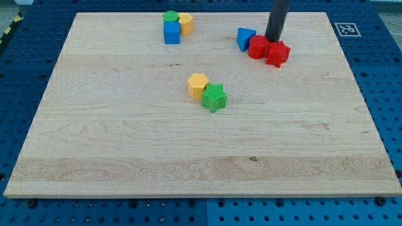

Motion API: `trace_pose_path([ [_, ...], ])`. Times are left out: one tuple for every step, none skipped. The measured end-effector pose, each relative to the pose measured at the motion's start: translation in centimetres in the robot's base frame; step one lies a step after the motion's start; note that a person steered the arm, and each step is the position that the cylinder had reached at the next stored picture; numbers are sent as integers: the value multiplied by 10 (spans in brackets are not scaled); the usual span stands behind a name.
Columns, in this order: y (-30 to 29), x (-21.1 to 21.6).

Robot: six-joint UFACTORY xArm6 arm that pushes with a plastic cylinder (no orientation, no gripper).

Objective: Push the blue triangle into the blue cube and yellow heart

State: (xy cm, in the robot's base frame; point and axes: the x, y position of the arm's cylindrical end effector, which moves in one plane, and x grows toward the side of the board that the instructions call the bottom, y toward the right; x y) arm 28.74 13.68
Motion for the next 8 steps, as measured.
trace_pose_path([
  [-36, -1],
  [-70, -6],
  [-98, -11],
  [-108, -11],
  [-88, -8],
  [-103, -3],
  [-104, 24],
  [-104, 44],
])
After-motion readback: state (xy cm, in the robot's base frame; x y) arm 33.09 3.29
